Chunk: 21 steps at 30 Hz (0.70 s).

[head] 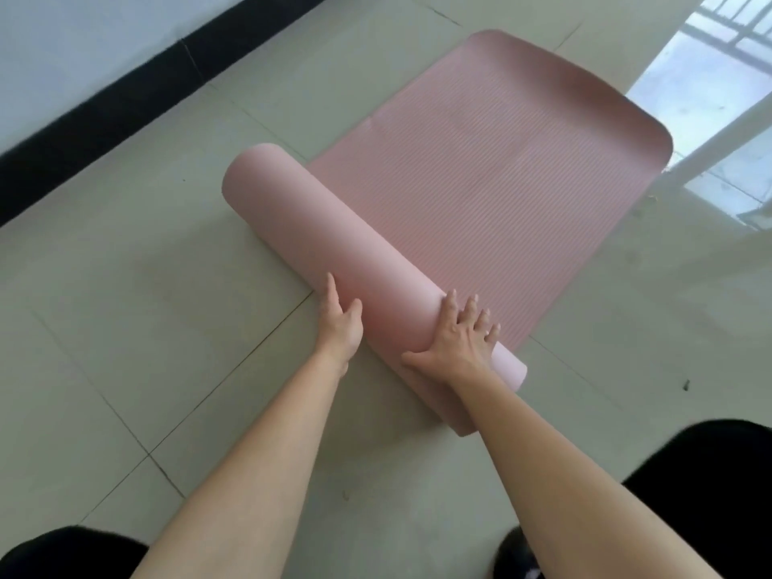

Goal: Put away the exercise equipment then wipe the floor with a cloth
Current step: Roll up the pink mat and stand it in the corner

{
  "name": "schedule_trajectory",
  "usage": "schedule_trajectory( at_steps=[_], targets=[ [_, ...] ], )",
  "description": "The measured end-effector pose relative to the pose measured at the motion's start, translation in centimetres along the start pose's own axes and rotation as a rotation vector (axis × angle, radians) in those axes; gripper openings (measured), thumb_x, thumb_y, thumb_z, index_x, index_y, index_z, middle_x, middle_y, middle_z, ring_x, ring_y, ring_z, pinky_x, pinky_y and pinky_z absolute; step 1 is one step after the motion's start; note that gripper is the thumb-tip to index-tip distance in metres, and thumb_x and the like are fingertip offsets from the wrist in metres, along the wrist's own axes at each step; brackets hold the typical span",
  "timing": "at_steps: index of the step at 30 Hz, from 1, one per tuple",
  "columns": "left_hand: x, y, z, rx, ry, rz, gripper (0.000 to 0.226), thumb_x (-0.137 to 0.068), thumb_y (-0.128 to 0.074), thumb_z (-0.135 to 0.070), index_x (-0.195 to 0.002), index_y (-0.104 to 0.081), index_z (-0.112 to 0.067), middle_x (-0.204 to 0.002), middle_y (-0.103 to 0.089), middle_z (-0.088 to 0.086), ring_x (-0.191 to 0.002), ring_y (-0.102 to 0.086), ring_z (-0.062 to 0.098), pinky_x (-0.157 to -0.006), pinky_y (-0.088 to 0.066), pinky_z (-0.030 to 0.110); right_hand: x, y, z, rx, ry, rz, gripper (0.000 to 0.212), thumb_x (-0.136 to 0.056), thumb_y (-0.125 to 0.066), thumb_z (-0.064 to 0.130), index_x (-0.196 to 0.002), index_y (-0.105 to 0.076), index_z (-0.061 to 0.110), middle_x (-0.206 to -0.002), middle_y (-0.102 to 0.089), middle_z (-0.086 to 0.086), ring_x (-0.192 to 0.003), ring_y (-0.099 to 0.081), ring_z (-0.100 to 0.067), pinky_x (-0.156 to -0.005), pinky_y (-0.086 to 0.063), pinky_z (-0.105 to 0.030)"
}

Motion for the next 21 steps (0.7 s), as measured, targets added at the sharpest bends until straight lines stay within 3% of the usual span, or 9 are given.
schedule_trajectory(
  at_steps=[3,6,11,14,19,21],
  targets=[
    [-0.7,-1.9,-2.4,-0.009,0.018,-0.037,0.062,-0.097,-0.041,-0.014,-0.155,-0.022,-0.027,-0.162,-0.019,-0.004,-0.147,-0.022,0.015,-0.121,-0.022,0.043,-1.0,2.0,0.1,-0.060,0.031,-0.092,0.109,-0.082,-0.060,0.051,-0.159,0.008,0.015,-0.165,0.006,-0.023,-0.151,0.003,-0.045,-0.122,0.000,-0.057],
    [-1.2,-4.2,-5.9,-0.066,-0.010,-0.035,0.059,-0.094,-0.039,-0.009,-0.152,-0.033,-0.020,-0.162,-0.018,-0.003,-0.149,-0.017,0.014,-0.123,-0.016,0.037,-1.2,3.0,0.3,-0.107,0.040,-0.157,0.088,-0.093,-0.049,0.037,-0.158,0.003,0.009,-0.165,0.001,-0.025,-0.151,0.001,-0.045,-0.122,-0.003,-0.057],
    [-3.6,-6.4,-8.5,-0.348,0.015,-0.027,0.067,-0.087,-0.035,-0.001,-0.148,-0.040,-0.028,-0.162,-0.018,-0.010,-0.151,-0.013,0.018,-0.124,-0.011,0.037,-1.7,2.8,-1.9,-0.065,0.082,-0.059,0.119,-0.080,-0.063,0.049,-0.154,0.022,0.010,-0.161,0.018,-0.028,-0.148,0.018,-0.049,-0.120,0.008,-0.061],
    [-5.2,-8.6,-11.4,-0.355,-0.031,-0.009,0.062,-0.090,-0.032,0.007,-0.146,-0.045,-0.016,-0.160,-0.024,-0.004,-0.149,-0.020,0.012,-0.115,-0.012,0.018,-4.2,4.3,-3.7,-0.043,0.050,-0.104,0.135,-0.071,-0.073,0.058,-0.152,0.024,0.010,-0.161,0.015,-0.029,-0.148,0.015,-0.051,-0.120,0.008,-0.062],
    [-8.9,-12.5,-14.1,-0.670,-0.292,-0.037,0.052,-0.095,-0.038,-0.001,-0.146,-0.043,-0.014,-0.160,-0.027,-0.002,-0.148,-0.016,0.017,-0.119,-0.007,0.026,-9.9,8.6,-5.2,-0.021,-0.003,-0.087,0.134,-0.068,-0.080,0.053,-0.157,0.012,0.013,-0.164,0.011,-0.025,-0.151,0.000,-0.046,-0.121,0.000,-0.060],
    [-9.4,-13.5,-13.8,-0.727,-0.406,-0.060,0.047,-0.096,-0.041,-0.009,-0.142,-0.048,-0.013,-0.159,-0.029,0.001,-0.148,-0.014,0.026,-0.121,-0.008,0.031,-11.1,9.7,-5.9,-0.054,-0.024,-0.086,0.126,-0.069,-0.076,0.051,-0.158,0.005,0.015,-0.165,0.005,-0.023,-0.152,-0.005,-0.042,-0.122,-0.005,-0.057]
  ],
)
Point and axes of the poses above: each hand's wrist, its own x-axis away from the middle knuckle, its own y-axis out of the back of the hand, z = x × y, the point moved 6 cm from there along -x, towards the middle knuckle
